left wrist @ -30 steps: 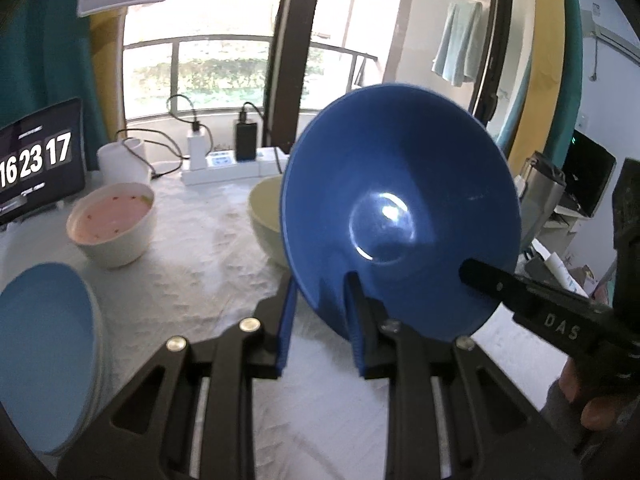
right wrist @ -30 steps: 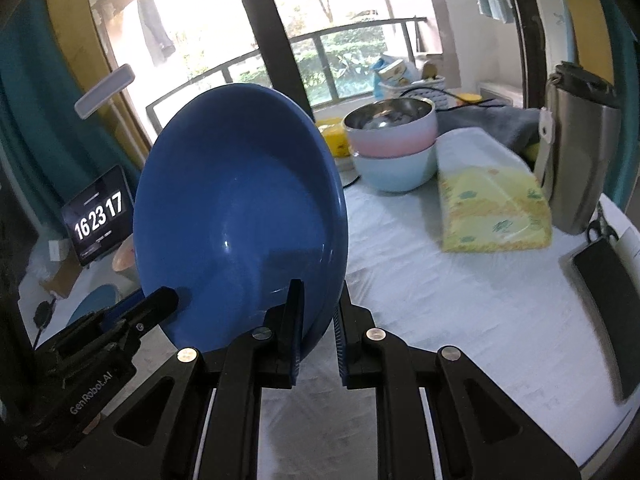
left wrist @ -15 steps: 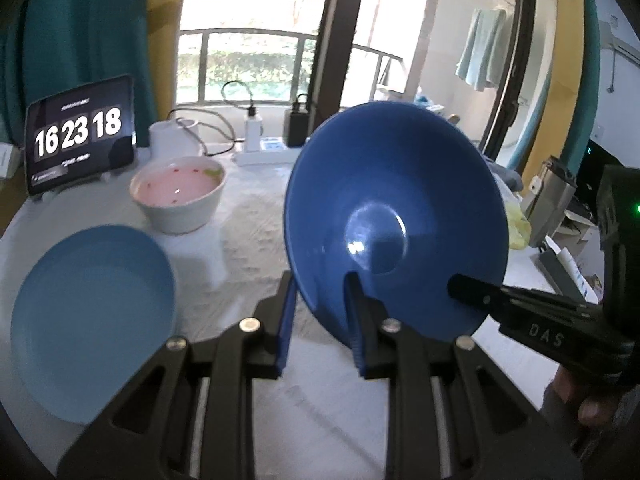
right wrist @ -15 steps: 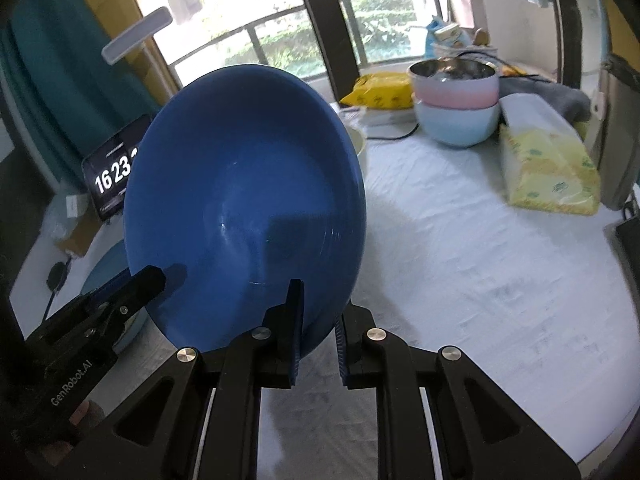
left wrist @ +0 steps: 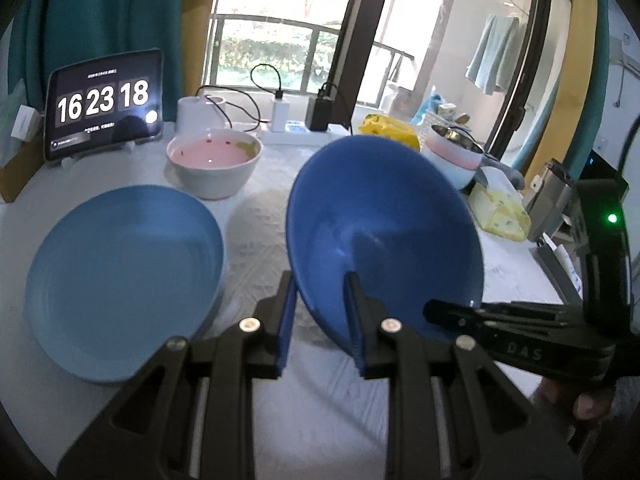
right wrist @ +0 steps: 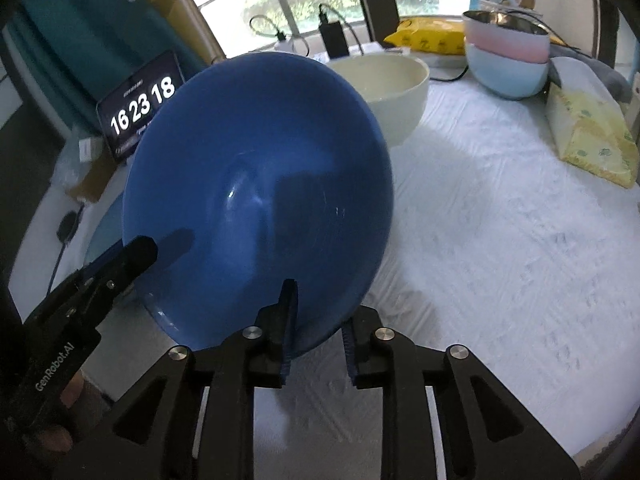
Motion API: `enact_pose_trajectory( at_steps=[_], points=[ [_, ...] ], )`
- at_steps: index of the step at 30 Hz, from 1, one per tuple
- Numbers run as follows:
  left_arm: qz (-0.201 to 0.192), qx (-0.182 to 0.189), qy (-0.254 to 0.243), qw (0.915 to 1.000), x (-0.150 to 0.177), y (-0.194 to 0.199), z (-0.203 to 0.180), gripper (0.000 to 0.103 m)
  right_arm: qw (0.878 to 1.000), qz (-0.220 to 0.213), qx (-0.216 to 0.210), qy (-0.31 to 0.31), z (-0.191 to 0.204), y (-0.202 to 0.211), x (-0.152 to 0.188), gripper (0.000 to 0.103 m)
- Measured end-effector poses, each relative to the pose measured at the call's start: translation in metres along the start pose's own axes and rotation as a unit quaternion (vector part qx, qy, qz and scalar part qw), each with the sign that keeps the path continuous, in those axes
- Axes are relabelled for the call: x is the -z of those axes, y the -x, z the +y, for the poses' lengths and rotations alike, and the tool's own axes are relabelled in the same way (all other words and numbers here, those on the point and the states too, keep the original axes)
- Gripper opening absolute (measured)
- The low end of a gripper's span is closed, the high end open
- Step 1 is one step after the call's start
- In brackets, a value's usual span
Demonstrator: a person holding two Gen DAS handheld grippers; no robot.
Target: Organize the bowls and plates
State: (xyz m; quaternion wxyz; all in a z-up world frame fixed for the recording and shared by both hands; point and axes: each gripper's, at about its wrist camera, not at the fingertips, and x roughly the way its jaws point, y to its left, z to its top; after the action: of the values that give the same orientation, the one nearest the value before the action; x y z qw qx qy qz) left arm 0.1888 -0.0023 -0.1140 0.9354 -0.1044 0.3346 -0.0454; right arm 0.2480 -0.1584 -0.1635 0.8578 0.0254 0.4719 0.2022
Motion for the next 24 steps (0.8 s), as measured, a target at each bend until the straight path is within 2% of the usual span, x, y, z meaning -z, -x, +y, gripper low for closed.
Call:
enact_pose_trajectory(
  at_steps=[7,15,24],
  points=[
    [0.022,0.002,-0.001,0.9998,0.007,-0.004,0.001,0.025,1.000,0.006,0.001,0.005,0.005,0.000,0.002,0.025],
    [0.023,0.000,0.000,0.9997,0.007,-0.002,0.002,0.025,1.000,0.008,0.018,0.011,0.003,-0.006,0.001,0.027],
    [0.025,0.000,0.002,0.9997,0.003,-0.002,0.003,0.025,1.000,-0.011,0.001,0.018,0.003,0.006,-0.010,0.027]
  ],
)
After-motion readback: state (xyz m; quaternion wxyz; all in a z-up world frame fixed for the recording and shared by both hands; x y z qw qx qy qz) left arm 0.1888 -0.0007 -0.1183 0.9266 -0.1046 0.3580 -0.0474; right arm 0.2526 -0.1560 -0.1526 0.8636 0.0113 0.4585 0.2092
